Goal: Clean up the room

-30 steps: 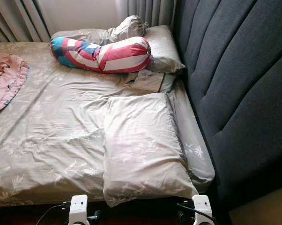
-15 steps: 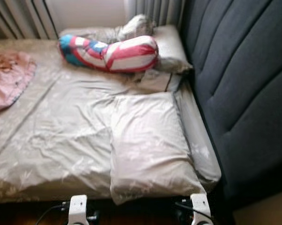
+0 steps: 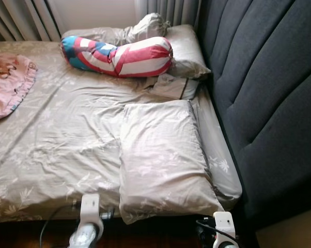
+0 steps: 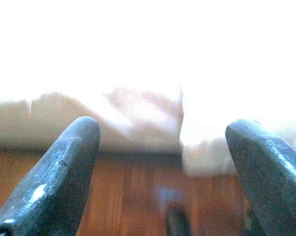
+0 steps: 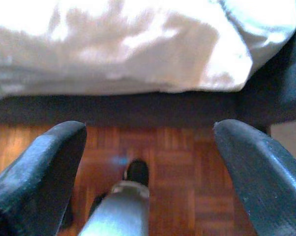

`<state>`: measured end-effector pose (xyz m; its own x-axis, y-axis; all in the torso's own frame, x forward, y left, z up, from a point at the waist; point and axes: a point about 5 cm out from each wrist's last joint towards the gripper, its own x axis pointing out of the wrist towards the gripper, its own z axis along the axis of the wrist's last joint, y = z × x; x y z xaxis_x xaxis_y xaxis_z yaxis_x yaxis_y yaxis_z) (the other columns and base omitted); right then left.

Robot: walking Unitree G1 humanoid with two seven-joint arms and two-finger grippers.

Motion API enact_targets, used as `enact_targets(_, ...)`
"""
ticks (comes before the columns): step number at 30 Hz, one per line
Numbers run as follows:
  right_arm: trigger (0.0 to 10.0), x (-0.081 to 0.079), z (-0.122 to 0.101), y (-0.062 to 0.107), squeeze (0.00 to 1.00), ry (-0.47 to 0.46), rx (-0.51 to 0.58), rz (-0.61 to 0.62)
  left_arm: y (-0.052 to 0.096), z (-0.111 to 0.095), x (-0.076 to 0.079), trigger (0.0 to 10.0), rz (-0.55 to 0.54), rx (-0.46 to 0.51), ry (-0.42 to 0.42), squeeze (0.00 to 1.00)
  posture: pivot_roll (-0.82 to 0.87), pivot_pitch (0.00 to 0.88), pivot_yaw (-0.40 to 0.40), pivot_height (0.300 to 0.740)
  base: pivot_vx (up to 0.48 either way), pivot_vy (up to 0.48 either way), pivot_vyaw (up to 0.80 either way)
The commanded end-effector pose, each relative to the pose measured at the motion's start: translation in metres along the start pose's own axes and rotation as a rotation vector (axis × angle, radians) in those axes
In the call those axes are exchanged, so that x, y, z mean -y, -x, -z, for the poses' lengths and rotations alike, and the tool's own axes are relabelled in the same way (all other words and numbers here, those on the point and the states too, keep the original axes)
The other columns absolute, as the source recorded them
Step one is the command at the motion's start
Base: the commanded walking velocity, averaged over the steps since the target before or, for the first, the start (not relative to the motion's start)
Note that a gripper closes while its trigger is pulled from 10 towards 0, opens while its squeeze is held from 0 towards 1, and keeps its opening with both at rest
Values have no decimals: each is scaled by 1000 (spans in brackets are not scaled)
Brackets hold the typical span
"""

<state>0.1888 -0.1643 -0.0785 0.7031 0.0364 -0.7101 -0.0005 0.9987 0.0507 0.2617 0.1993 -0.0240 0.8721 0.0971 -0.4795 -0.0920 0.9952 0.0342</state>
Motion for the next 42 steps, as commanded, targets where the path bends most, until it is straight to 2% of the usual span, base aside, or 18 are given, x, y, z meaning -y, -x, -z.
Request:
enact_targets(1,10000,2,0,2,0,-32,46,9,-3,-11,3,10000,24,55,-5,0,-100,69,-40,740,0,0,0)
enact_targets(2,10000,2,-4,3,0,-36,98,8,-7,-29,8,10000,41,138,-7,0,-97,66,-45,740,0,0,0)
enact_targets(5,10000,2,-8,4,0,-48,147,4,-8,-41,14,10000,56,204,-15,0,-96,65,-48,740,0,0,0)
enact_targets(7,10000,2,-9,4,0,-56,162,-1,-8,-43,15,10000,60,219,-20,0,-96,65,-48,740,0,0,0)
enact_targets(9,10000,1,-11,6,0,-72,207,-13,-5,-46,18,10000,67,282,-6,0,-117,67,-50,740,0,0,0)
enact_targets(12,10000,1,-11,7,0,-83,230,-22,1,-42,18,10000,74,319,-1,0,-125,70,-52,740,0,0,0)
enact_targets(13,10000,6,-61,-3,0,-61,360,-15,5,-37,17,10000,74,331,-1,0,-127,69,-54,740,0,0,0)
enact_targets(14,10000,6,-61,-3,0,-61,360,-15,5,-37,17,10000,74,331,-1,0,-127,69,-54,740,0,0,0)
enact_targets(16,10000,11,-136,-2,0,-82,607,-44,19,-23,12,10000,61,363,3,0,-128,62,-61,740,0,0,0)
enact_targets(19,10000,12,-131,2,0,-79,635,-45,27,-18,9,10000,54,384,0,0,-130,51,-64,740,0,0,0)
enact_targets(22,10000,12,-129,3,0,-73,640,-44,29,-17,8,10000,51,389,-1,0,-130,51,-64,740,0,0,0)
enact_targets(25,10000,11,-119,5,0,-48,633,-40,36,-17,8,10000,55,417,-22,0,-127,34,-64,740,0,0,0)
enact_targets(28,10000,11,-115,9,0,-46,649,-38,39,-21,6,10000,53,441,-30,0,-128,32,-63,740,0,0,0)
enact_targets(30,10000,8,-104,15,0,-61,649,-46,42,-22,4,10000,49,462,-28,0,-122,15,-65,740,0,0,0)
enact_targets(32,10000,8,-104,15,0,-61,649,-46,42,-22,4,10000,49,462,-28,0,-122,15,-65,740,0,0,0)
enact_targets(37,10000,3,-85,13,0,-86,595,-41,44,-19,2,10000,30,453,-23,0,-107,6,-56,740,0,0,0)
enact_targets(42,10000,-2,-87,11,0,-78,587,-58,42,-22,1,10000,33,454,-8,0,-114,13,-48,740,0,0,0)
